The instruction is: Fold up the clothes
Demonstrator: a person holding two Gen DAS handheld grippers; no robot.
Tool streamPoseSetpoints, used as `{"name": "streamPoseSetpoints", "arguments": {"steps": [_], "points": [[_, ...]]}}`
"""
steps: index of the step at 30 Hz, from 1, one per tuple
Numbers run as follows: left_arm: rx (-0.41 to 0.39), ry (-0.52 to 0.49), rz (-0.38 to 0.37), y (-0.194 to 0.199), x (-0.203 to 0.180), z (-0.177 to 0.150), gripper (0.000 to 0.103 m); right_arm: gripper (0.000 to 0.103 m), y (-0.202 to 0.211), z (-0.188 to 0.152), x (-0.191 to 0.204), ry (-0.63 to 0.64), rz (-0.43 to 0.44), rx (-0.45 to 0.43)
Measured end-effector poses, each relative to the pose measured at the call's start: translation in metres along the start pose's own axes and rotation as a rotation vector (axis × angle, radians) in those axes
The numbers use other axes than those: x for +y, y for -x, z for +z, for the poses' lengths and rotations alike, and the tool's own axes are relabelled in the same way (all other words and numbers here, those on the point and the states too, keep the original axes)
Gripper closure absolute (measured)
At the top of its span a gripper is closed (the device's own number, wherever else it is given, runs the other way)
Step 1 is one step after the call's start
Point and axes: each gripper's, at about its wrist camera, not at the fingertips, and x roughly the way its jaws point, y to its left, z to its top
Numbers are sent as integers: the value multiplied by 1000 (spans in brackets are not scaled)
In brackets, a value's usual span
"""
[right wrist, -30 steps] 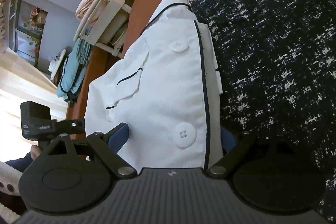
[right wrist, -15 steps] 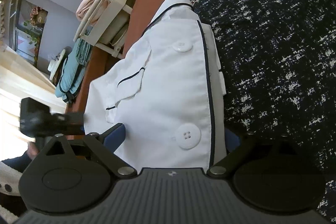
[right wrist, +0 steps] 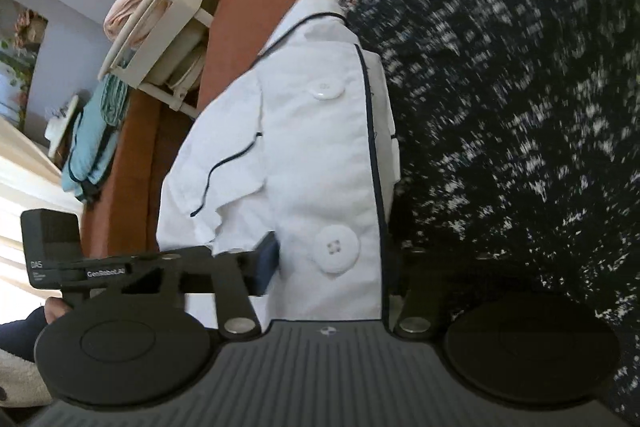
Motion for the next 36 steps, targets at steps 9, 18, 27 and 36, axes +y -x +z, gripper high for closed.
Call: {"name": "streamPoseSetpoints", "arguments": {"steps": [9, 18, 27, 36], "points": [[-36, -3, -143, 40, 12, 3, 94, 68, 49, -14, 80, 90, -56, -104], [-43, -210, -394, 78, -28, 30, 93, 68, 137, -50, 152, 31, -160, -325], [145, -462, -636, 33, -140, 5, 93, 68, 229, -150, 175, -166, -400, -577], [262, -624, -734, -14, -259, -78, 92, 68, 300, -267, 136, -367, -553, -768]]}}
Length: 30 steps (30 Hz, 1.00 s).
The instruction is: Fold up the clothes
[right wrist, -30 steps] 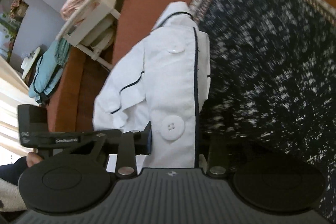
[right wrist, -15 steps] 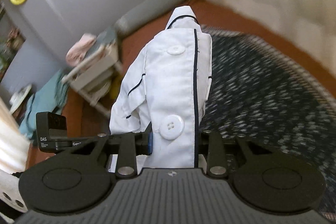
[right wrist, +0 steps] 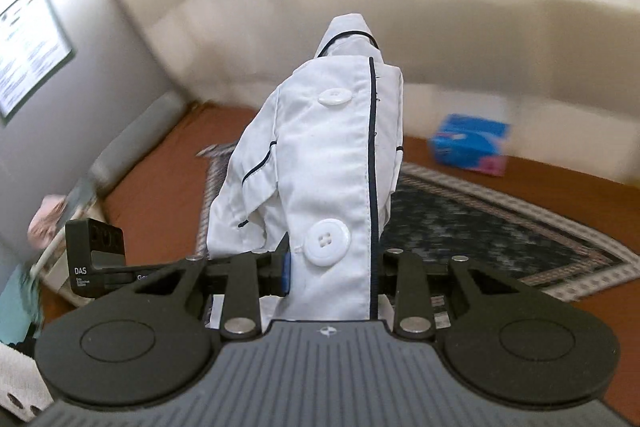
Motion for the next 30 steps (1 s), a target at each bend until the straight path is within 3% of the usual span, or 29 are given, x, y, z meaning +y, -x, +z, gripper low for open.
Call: {"name": "streamPoseSetpoints", "arguments": {"steps": [10, 14, 18, 21, 26, 28, 29, 30], "points": [[74, -82, 55, -208, -78, 10, 91, 68, 26, 5, -216, -199, -20, -123], [165, -160, 108, -301, -95, -6, 91, 67, 17, -18, -307, -309, -81, -142], [256, -275, 199, -369, -105, -29, 91, 67, -6, -52, -378, -398, -177, -98], [293, -304, 237, -393, -101, -35, 82, 62, -21, -75, -408, -456, -207, -80], [332, -329, 263, -406, -89, -37, 66, 48, -30, -92, -421, -441, -210, -101], [335, -322, 265, -405, -89, -36, 64, 36, -27, -94, -433, -454, -210, -106], [335, -322, 268, -403, -90, -35, 58, 32, -26, -95, -435, -457, -217, -108], [336, -320, 273, -399, -92, -33, 44, 29, -24, -95, -435, -464, -223, -104]]}}
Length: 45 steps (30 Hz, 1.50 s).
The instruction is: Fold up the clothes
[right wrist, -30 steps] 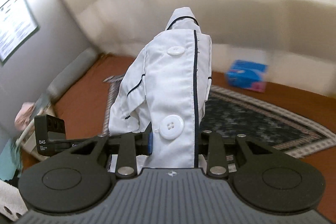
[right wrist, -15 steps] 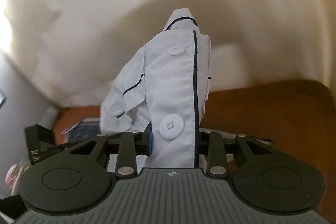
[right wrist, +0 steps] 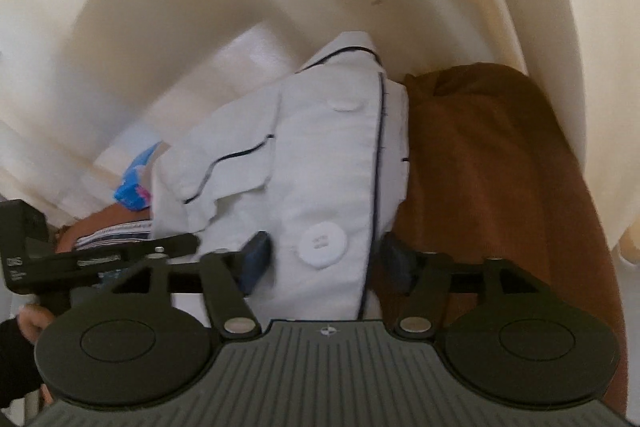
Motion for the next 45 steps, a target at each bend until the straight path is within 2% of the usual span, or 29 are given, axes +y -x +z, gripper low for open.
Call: {"name": "streamPoseSetpoints", "arguments": {"steps": [1, 3, 6, 8, 11, 12, 14, 15, 16, 20, 22, 25, 27, 32, 34, 37, 39, 42, 45], "points": [[1, 2, 5, 5, 0, 0, 38, 28, 4, 1, 0, -8, -4, 6], [-21, -5, 19, 25, 3, 1, 38, 28, 10, 7, 7, 1, -27, 5], [-89, -35, 22, 68, 7, 1, 38, 28, 44, 13, 27, 89, -76, -93], [-148, -68, -13, 101, -2, 3, 38, 28, 70, 12, 47, 169, -111, -166], [-160, -159, -107, 111, -26, 15, 39, 29, 88, 8, 76, 302, -138, -210], [-158, -191, -141, 108, -35, 19, 39, 35, 86, 7, 84, 341, -150, -205], [-146, -260, -176, 97, -57, 21, 38, 54, 76, 7, 94, 402, -178, -197], [-136, -285, -168, 86, -62, 20, 38, 66, 69, 9, 94, 398, -191, -196], [-119, -305, -150, 73, -66, 20, 38, 68, 61, 11, 93, 387, -197, -194], [-90, -306, -27, 28, -56, 23, 38, 68, 32, 21, 91, 391, -182, -169], [-77, -266, 30, 12, -41, 26, 38, 68, 16, 25, 91, 421, -185, -156], [-58, -217, 65, -8, -16, 32, 36, 67, -10, 36, 87, 419, -202, -151], [-46, -192, 73, -18, -4, 34, 28, 66, -27, 42, 86, 427, -217, -151], [-29, -164, 76, -35, 7, 34, 28, 63, -70, 44, 90, 483, -280, -83], [-21, -159, 85, -36, 8, 36, 27, 64, -74, 44, 88, 492, -294, -62], [-23, -157, 93, -16, 6, 44, 34, 64, -60, 48, 93, 475, -282, -62], [-73, -167, 97, 13, 5, 49, 39, 64, -37, 47, 97, 438, -257, -101], [-148, -141, -15, 60, 8, 46, 39, 64, 8, 31, 108, 435, -218, -152], [-124, -172, -112, 66, -7, 31, 39, 60, 41, 9, 112, 426, -207, -176]]}}
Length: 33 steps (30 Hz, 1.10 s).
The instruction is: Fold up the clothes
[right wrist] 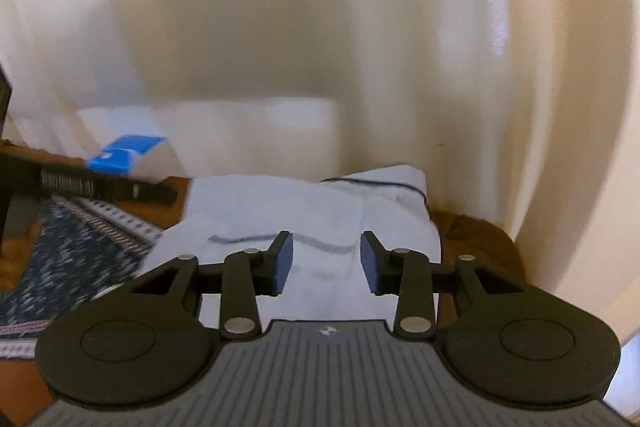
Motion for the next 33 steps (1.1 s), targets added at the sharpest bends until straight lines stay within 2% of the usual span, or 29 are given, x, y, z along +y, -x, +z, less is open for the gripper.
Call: {"name": "streamPoseSetpoints", "arguments": {"steps": [1, 4, 8, 9, 13, 14, 16, 17, 19, 22, 24, 27, 29, 33], "points": [[6, -8, -32, 2, -6, -4, 40, 60, 6, -4, 0, -19, -3, -1], [63, -43, -35, -23, -22, -20, 40, 60, 19, -16, -1, -101, -10, 7], [100, 43, 62, -42, -1, -29, 43, 60, 25, -26, 4, -117, -11, 36], [109, 63, 77, -42, 7, -35, 47, 60, 26, -28, 6, -112, -11, 42], [120, 115, 115, -52, 27, -42, 49, 59, 16, -43, 7, -145, -26, 74], [122, 121, 119, -46, 24, -44, 50, 58, 11, -46, 8, -151, -28, 83], [125, 133, 129, -35, 19, -47, 51, 43, 5, -49, 11, -142, -26, 98], [134, 117, 141, -29, 14, -45, 51, 42, 6, -47, 13, -135, -27, 99], [124, 70, 150, -11, 5, -43, 50, 50, 8, -44, 16, -122, -29, 101], [60, 3, 112, 26, -12, -57, 44, 51, 34, -46, 22, -111, -51, 46], [58, -41, 97, 40, -25, -73, 42, 50, 46, -55, 28, -106, -79, 27], [96, -79, 139, 38, -31, -100, 42, 49, 51, -73, 38, -98, -146, 22], [120, -68, 162, 16, -33, -116, 41, 49, 44, -88, 44, -81, -178, 35], [84, -87, 186, 10, -32, -132, 42, 34, 32, -112, 62, 54, -209, 10]]}}
